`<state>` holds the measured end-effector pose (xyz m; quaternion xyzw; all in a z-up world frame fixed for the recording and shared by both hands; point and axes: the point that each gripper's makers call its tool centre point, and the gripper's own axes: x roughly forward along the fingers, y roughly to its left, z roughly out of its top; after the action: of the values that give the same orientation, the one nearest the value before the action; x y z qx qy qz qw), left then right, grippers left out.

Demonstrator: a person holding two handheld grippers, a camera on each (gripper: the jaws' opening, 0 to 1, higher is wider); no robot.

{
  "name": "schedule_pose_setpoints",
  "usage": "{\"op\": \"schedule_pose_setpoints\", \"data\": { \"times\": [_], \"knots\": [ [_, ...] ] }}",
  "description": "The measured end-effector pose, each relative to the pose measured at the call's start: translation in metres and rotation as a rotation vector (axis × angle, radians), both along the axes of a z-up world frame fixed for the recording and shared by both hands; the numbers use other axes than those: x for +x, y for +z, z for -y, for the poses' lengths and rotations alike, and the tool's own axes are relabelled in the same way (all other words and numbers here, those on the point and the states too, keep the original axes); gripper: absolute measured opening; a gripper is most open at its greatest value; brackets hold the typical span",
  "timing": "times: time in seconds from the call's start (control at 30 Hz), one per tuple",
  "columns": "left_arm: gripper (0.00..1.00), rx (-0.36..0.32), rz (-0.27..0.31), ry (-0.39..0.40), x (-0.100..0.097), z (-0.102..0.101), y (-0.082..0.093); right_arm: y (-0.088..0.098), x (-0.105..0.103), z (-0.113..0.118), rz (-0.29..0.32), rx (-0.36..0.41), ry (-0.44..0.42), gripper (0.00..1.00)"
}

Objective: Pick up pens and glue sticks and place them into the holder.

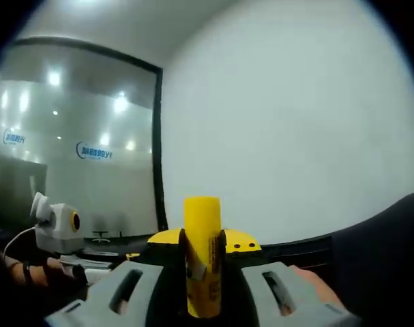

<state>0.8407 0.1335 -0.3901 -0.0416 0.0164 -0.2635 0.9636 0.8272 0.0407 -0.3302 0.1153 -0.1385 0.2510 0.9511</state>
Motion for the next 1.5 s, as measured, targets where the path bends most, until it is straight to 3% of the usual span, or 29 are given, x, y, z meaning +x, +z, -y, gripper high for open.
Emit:
{"op": "schedule_pose_setpoints", "data": {
  "times": [0.13, 0.33, 1.2, 1.37, 1.5],
  "knots": [
    [0.19, 0.014, 0.007, 0.008, 0.004, 0.0, 0.0, 0.001, 0.0, 0.002, 0.002, 0.006, -0.002, 0.18],
    [0.18, 0.032, 0.012, 0.012, 0.003, 0.001, 0.002, 0.001, -0.001, 0.001, 0.002, -0.01, 0.002, 0.18],
    [0.17, 0.046, 0.054, 0.045, 0.031, 0.0, 0.005, 0.001, 0.001, 0.004, -0.023, 0.031, 0.018, 0.18],
    [0.18, 0.045, 0.067, 0.049, 0.032, 0.0, 0.005, 0.0, 0.0, 0.003, -0.022, 0.026, 0.021, 0.18],
    [0.23, 0.023, 0.097, 0.044, 0.026, -0.001, 0.015, 0.0, 0.001, 0.002, -0.023, 0.025, 0.022, 0.18]
  ]
}}
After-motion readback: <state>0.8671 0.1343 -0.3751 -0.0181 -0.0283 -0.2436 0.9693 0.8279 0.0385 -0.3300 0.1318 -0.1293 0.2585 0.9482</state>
